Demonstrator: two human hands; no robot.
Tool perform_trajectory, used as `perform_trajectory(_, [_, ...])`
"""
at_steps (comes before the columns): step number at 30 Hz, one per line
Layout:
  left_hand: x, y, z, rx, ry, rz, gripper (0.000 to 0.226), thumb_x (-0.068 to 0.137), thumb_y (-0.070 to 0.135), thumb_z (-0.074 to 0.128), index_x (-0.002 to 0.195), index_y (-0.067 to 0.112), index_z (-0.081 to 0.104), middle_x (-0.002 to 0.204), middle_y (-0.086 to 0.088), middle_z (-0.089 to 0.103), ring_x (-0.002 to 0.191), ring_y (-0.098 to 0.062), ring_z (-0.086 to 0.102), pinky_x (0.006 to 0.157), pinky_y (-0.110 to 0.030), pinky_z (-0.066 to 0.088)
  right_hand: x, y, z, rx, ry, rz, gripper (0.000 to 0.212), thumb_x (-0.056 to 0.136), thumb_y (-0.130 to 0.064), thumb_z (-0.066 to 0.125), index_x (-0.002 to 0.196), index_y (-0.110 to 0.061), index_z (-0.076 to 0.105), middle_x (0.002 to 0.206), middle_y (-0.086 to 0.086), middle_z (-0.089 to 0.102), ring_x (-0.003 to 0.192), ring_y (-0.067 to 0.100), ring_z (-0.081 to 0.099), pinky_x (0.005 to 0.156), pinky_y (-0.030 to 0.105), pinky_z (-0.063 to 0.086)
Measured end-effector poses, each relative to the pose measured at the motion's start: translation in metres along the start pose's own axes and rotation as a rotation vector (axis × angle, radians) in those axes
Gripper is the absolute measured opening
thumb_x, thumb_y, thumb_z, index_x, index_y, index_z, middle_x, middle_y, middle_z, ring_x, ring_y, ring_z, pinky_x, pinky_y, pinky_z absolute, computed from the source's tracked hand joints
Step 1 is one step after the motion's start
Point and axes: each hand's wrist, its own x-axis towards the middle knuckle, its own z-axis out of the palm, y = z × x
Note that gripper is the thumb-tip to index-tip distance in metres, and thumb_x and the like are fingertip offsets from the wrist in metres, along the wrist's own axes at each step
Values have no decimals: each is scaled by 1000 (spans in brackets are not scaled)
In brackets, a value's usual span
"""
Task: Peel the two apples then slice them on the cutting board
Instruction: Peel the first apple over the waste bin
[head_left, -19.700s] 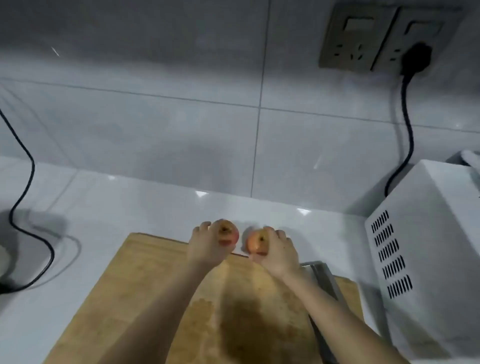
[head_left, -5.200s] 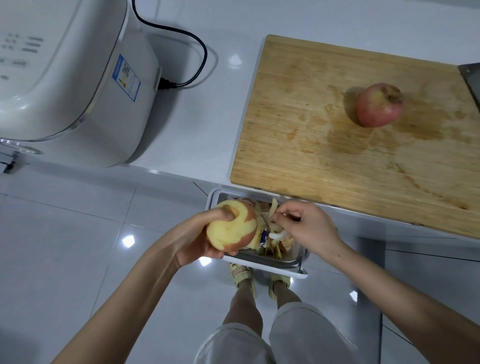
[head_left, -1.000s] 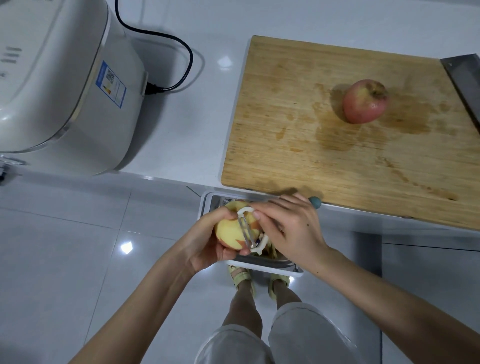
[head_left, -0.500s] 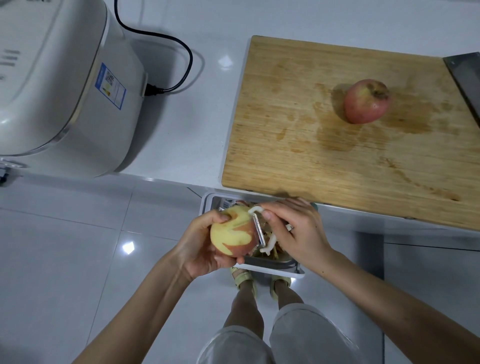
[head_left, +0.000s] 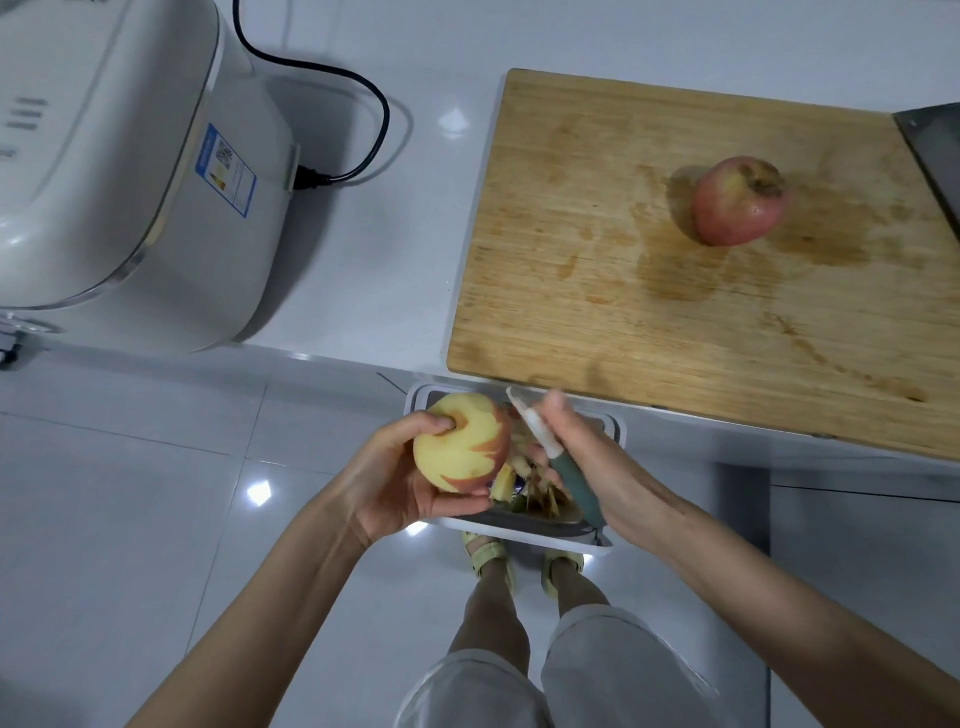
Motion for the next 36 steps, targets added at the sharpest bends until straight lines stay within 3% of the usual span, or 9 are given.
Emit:
perform_trajectory(4, [-1, -6, 7, -37, 13, 20, 64, 61, 14, 73, 121, 2, 55, 98, -25, 63, 79, -40, 65, 71, -51, 57, -3, 2, 10, 73, 74, -103, 53, 62, -40, 82, 105, -27, 55, 102, -11, 64, 95, 3, 61, 84, 25, 52])
perform_trajectory(7, [0, -9, 7, -133, 33, 34, 77, 49, 9, 80, 122, 2, 55, 101, -24, 64, 81, -37, 66, 67, -46, 58, -7, 5, 9, 197, 129, -179, 29, 76, -15, 77, 98, -11, 58, 109, -2, 67, 93, 3, 62, 78, 24, 54])
perform_trajectory(10, [1, -10, 4, -222, 36, 26, 91, 32, 10, 91, 116, 3, 57, 96, -23, 66, 79, -35, 67, 61, -41, 58, -6, 13, 5, 227, 173, -167, 15, 85, -6, 66, 98, -1, 61, 78, -12, 68, 66, -3, 60, 56, 11, 44])
perform_trajectory(16, [0, -5, 0, -219, 74, -34, 95, 28, 15, 93, 115, 5, 55, 90, -21, 65, 67, -30, 62, 47, -29, 54, 0, 25, -4, -375, 152, 9, 59, 61, -48, 79, 112, -33, 53, 104, -23, 61, 101, 7, 59, 92, 39, 48])
perform_trajectory(19, [-2, -4, 2, -207, 119, -37, 79, 43, 18, 87, 115, 6, 56, 88, -20, 66, 70, -31, 65, 53, -34, 58, -6, 17, -8, -296, 34, -26, 89, 61, -46, 83, 135, -43, 33, 108, -44, 44, 120, 1, 45, 105, 35, 38])
perform_trajectory(23, [-2, -6, 0, -266, 189, -18, 65, 68, 20, 69, 128, 2, 51, 101, -25, 59, 77, -38, 65, 64, -50, 58, -16, 3, -10, -288, -47, -161, 89, 66, -68, 63, 142, -49, 21, 140, -32, 31, 128, -8, 28, 103, 23, 31])
perform_trajectory(27, [-1, -8, 5, -310, 173, -14, 64, 72, 19, 64, 132, 4, 49, 114, -25, 57, 96, -42, 63, 67, -51, 58, -13, -1, 2, -693, 347, -531, 52, 93, -57, 28, 133, -33, 50, 110, -13, 67, 99, 6, 60, 79, 27, 46])
perform_trajectory(30, [0, -10, 10, -296, 164, -18, 57, 71, 20, 64, 126, 7, 53, 116, -21, 55, 105, -38, 56, 59, -41, 59, -1, 2, 6, -916, 603, -818, 30, 95, -31, 46, 115, -24, 67, 81, -8, 70, 70, 19, 61, 64, 32, 46])
perform_trajectory(36, [3, -12, 20, -184, 181, 37, 29, 74, 23, 59, 100, 10, 57, 81, -12, 65, 65, -23, 66, 52, -27, 55, 8, -2, 6, -1035, 730, -1036, 25, 85, -17, 62, 105, -26, 73, 59, -7, 59, 55, 19, 50, 55, 31, 37])
